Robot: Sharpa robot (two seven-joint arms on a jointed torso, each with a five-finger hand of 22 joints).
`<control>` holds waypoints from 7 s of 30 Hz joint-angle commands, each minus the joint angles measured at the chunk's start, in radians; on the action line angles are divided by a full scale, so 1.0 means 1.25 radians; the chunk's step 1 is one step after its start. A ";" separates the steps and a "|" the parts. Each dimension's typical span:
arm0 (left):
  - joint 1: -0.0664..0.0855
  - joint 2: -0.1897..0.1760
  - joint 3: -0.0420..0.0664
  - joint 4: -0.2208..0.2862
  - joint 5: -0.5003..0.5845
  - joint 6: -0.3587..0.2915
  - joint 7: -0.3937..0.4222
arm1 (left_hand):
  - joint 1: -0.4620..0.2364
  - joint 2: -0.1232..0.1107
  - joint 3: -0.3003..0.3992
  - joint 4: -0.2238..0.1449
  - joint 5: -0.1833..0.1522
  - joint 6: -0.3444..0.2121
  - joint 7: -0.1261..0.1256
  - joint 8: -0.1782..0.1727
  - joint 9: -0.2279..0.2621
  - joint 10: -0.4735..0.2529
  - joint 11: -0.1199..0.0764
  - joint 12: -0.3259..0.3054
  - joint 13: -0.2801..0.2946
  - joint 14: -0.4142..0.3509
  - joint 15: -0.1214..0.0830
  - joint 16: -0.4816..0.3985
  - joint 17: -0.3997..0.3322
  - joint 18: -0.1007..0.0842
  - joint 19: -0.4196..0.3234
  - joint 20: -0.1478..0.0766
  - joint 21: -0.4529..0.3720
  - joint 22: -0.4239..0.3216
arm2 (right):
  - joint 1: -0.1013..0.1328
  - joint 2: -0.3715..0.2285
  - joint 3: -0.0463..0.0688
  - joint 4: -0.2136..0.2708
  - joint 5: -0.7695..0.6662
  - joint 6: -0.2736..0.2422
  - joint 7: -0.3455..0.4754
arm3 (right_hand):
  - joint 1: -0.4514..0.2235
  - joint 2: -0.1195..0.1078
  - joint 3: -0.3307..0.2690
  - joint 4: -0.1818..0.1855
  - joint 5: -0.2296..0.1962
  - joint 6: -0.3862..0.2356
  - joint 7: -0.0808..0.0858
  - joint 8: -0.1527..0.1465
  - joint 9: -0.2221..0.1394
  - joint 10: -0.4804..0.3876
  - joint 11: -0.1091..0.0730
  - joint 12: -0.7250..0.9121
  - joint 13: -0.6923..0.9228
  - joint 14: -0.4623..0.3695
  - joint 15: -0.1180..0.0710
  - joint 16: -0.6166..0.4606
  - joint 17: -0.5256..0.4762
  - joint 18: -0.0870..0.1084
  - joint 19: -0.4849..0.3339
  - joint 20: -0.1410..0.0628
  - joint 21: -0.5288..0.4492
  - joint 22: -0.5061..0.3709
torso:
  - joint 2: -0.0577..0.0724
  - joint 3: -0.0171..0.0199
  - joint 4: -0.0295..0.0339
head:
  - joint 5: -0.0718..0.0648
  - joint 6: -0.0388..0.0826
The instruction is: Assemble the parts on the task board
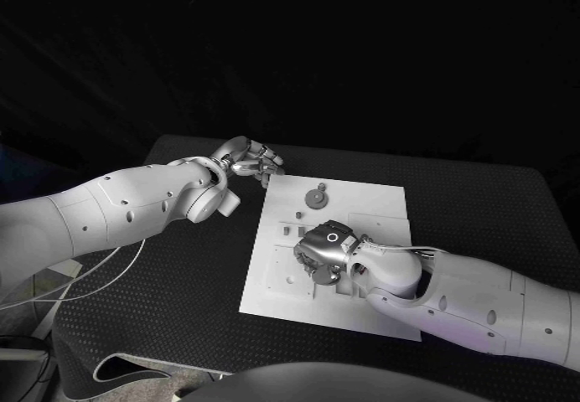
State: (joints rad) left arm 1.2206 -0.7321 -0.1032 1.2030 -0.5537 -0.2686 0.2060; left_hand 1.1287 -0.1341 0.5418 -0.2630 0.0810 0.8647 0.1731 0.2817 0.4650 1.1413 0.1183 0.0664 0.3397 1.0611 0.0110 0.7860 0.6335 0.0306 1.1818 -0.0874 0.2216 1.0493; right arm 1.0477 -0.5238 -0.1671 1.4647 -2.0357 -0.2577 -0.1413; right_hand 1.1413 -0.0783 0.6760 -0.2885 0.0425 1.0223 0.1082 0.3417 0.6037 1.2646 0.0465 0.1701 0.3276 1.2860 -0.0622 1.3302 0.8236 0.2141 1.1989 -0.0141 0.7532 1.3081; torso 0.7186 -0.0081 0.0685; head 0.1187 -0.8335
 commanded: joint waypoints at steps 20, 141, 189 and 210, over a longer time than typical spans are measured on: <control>0.001 -0.002 0.001 0.002 -0.004 0.012 -0.003 | 0.006 0.000 -0.005 -0.002 -0.006 -0.016 0.001 -0.004 -0.006 -0.019 0.004 -0.001 -0.010 0.010 0.003 -0.011 0.010 0.039 0.009 0.002 -0.006 0.003 | -0.004 -0.015 -0.004 0.002 0.052 -0.047 0.005 | -0.029 -0.112 0.001 0.032 0.005 -0.119 0.043 -0.074 -0.035 -0.088 0.045 -0.069 -0.037 -0.008 0.042 -0.005 -0.005 0.038 -0.010 0.004 -0.010 0.012 | 0.000 -0.0004 0.0005 | -0.005 0.003; 0.001 0.000 0.001 -0.017 0.000 0.011 0.016 | 0.000 -0.001 -0.008 0.004 -0.003 -0.006 0.007 0.005 -0.004 -0.021 0.005 0.001 -0.019 0.012 0.004 -0.022 0.023 0.041 0.010 0.003 -0.011 0.006 | 0.035 -0.184 0.083 0.037 0.093 0.028 -0.004 | 0.031 0.003 0.002 -0.003 0.005 -0.009 0.004 0.012 -0.019 0.024 -0.003 0.034 -0.074 -0.004 -0.004 0.001 -0.029 0.038 -0.008 0.001 -0.014 0.016 | 0.000 0.0014 -0.0028 | -0.039 0.020; 0.001 0.017 0.001 -0.022 0.000 0.016 0.015 | 0.000 0.000 -0.008 0.003 -0.003 -0.008 0.007 0.005 -0.005 -0.022 0.006 0.001 -0.021 0.013 0.004 -0.024 0.027 0.041 0.011 0.004 -0.012 0.007 | 0.002 -0.003 0.035 0.101 0.007 0.053 0.000 | 0.035 0.001 0.000 -0.002 0.005 0.003 -0.001 0.013 -0.014 0.035 -0.009 0.038 -0.061 -0.004 -0.011 0.002 -0.026 0.038 -0.006 -0.001 -0.011 0.016 | 0.000 0.0004 -0.0020 | 0.003 0.009; 0.001 0.016 0.001 -0.022 0.000 0.018 0.013 | 0.000 0.000 -0.009 0.003 -0.003 -0.010 0.007 0.005 -0.005 -0.023 0.006 0.001 -0.022 0.013 0.004 -0.025 0.028 0.041 0.011 0.004 -0.012 0.007 | -0.003 0.015 0.025 0.074 -0.001 0.071 0.003 | 0.034 0.002 0.000 -0.002 0.005 0.003 -0.001 0.012 -0.014 0.035 -0.010 0.038 -0.060 -0.004 -0.011 0.001 -0.026 0.038 -0.006 0.000 -0.010 0.016 | 0.000 0.0004 -0.0018 | 0.004 0.005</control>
State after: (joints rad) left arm 1.2207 -0.7138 -0.1030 1.1732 -0.5556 -0.2585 0.2140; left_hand 1.1287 -0.1341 0.5339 -0.2605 0.0765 0.8532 0.1761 0.2855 0.4595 1.1214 0.1235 0.0664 0.3134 1.0714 0.0149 0.7583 0.6677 0.0305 1.1883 -0.0799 0.2100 1.0574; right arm 1.0451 -0.5063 -0.1356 1.5608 -2.0198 -0.1926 -0.1470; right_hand 1.1740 -0.0799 0.6737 -0.2934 0.0463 1.0192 0.1042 0.3544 0.5850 1.2799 0.0568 0.2148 0.2512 1.2925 -0.0554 1.3357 0.7899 0.1942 1.1917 -0.0104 0.7337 1.3081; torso 0.7190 -0.0075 0.0655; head 0.1232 -0.8255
